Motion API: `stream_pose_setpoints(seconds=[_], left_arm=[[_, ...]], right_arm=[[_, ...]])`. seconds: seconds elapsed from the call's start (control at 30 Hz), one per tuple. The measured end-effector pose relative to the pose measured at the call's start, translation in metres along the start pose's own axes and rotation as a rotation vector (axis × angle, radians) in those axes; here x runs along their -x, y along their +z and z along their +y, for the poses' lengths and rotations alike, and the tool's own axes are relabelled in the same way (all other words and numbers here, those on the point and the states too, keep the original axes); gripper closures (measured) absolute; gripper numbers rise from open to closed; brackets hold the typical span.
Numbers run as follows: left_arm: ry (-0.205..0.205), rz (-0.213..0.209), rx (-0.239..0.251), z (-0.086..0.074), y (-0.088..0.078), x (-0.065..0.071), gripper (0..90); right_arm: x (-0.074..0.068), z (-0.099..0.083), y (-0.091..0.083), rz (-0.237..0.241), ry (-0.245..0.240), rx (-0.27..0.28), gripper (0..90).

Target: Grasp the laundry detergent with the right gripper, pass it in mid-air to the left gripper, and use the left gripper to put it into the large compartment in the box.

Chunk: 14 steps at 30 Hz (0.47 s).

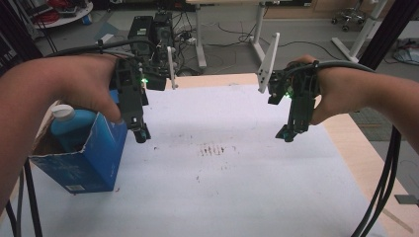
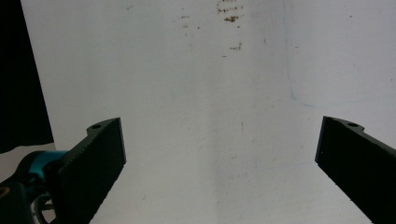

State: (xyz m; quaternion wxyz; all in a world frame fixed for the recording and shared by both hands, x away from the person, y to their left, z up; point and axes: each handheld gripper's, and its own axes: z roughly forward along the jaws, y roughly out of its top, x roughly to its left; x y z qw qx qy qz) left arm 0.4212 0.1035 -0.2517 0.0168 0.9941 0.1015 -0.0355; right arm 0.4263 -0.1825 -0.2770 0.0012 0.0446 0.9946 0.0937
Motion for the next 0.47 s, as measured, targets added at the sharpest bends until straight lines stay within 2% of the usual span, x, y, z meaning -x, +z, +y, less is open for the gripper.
stream_pose_setpoints(seconds=[0.3, 0.47], left_arm=[[-0.003, 0.025, -0.004, -0.0009, -0.0012, 0.0006, 1.6], [-0.004, 0.022, 0.001, -0.0002, -0.0003, 0.0030, 1.6]], right_arm=[[-0.0021, 0.0002, -0.0010, -0.006, 0.007, -0.003, 1.0], [-0.0045, -0.0006, -0.0031, -0.014, 0.008, 0.001, 1.0]])
